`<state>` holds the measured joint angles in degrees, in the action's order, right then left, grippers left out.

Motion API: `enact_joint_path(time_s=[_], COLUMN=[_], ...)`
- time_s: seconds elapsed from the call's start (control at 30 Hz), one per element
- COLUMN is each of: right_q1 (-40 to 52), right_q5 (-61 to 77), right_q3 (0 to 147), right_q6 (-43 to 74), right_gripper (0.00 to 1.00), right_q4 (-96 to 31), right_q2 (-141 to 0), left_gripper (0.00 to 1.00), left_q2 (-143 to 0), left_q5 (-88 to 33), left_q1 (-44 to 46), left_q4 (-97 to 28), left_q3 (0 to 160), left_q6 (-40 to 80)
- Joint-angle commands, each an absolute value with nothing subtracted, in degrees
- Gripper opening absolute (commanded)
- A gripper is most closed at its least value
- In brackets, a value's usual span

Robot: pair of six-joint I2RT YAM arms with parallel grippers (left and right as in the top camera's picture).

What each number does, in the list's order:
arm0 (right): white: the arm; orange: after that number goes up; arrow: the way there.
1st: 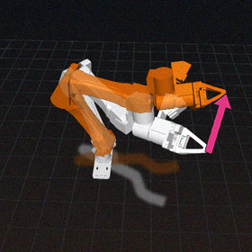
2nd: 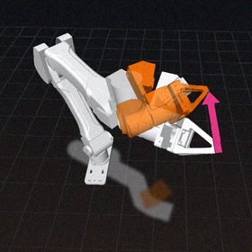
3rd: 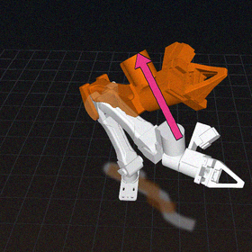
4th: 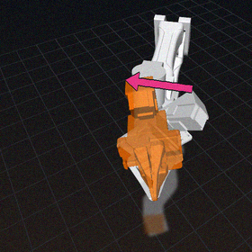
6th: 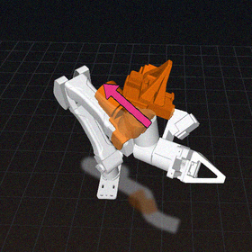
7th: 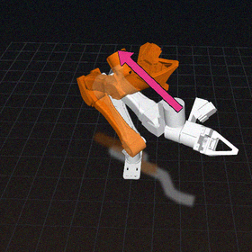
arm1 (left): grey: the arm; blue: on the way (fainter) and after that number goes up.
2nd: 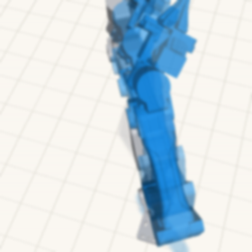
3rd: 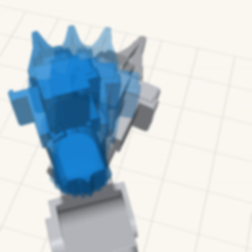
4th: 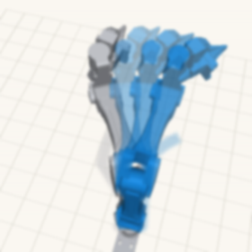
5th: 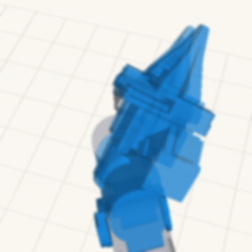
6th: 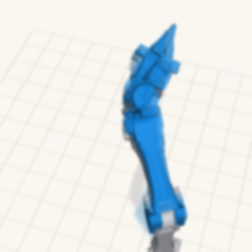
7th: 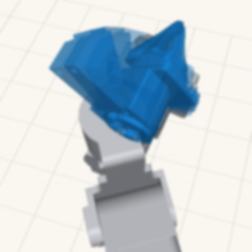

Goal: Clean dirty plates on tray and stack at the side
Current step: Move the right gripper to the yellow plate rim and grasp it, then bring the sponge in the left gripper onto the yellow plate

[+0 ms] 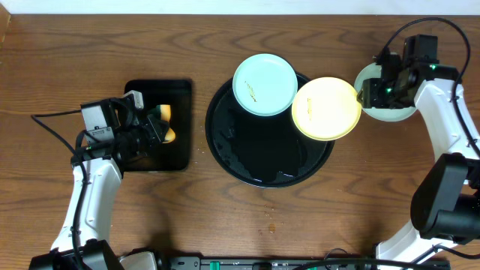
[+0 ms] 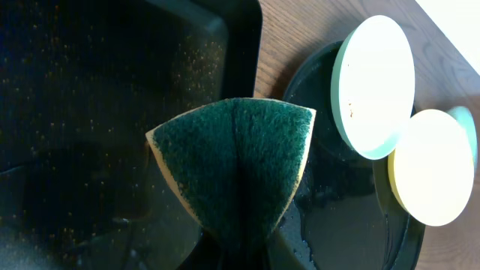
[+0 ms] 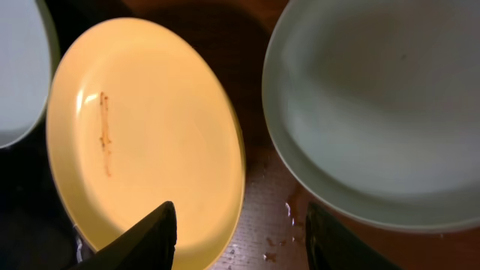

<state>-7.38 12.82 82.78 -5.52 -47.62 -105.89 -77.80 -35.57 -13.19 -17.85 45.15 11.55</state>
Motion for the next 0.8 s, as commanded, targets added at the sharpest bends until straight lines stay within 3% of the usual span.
enact_joint_path(time_s=[0.0, 0.3, 0.4, 0.43, 0.47, 0.5, 0.77], right_q1=[-6.8, -4.8, -4.2, -4.1, -4.1, -4.0, -3.6], right_q5=[10.0, 13.8, 13.8, 13.8, 13.8, 13.8, 13.8], right_q3=[79.0, 69.9, 68.2, 68.4, 68.6, 69.4, 75.4], right_q6=[-6.0, -5.8, -5.8, -5.8, -5.8, -5.8, -0.1], right_gripper=[0.53, 0.48, 0.27, 0.16, 0.12, 0.01, 0.01], right_q4=[-44.8, -34.8, -31.6, -31.0, -31.0, -31.3, -43.5], right_q2=[-106.1, -106.1, -106.1, -106.1, -106.0, -105.8, -103.7], left_gripper=[0.08, 0.08, 0.08, 0.08, 0.08, 0.08, 0.08], left_q2=[-77.8, -77.8, -77.8, -77.8, -77.8, -77.8, -77.8], left_q5=[-35.2, -35.2, -35.2, -35.2, -35.2, -35.2, -34.8], left_q1=[-13.4, -13.4, -13.4, -13.4, -13.4, -13.4, -13.4], left_q4=[-18.0, -18.0, -18.3, -18.4, -18.5, -18.5, -18.5], left_q3=[46.7, 46.7, 46.7, 46.7, 46.7, 46.7, 46.7], left_q6=[10.1, 10.1, 10.1, 10.1, 10.1, 10.1, 10.1])
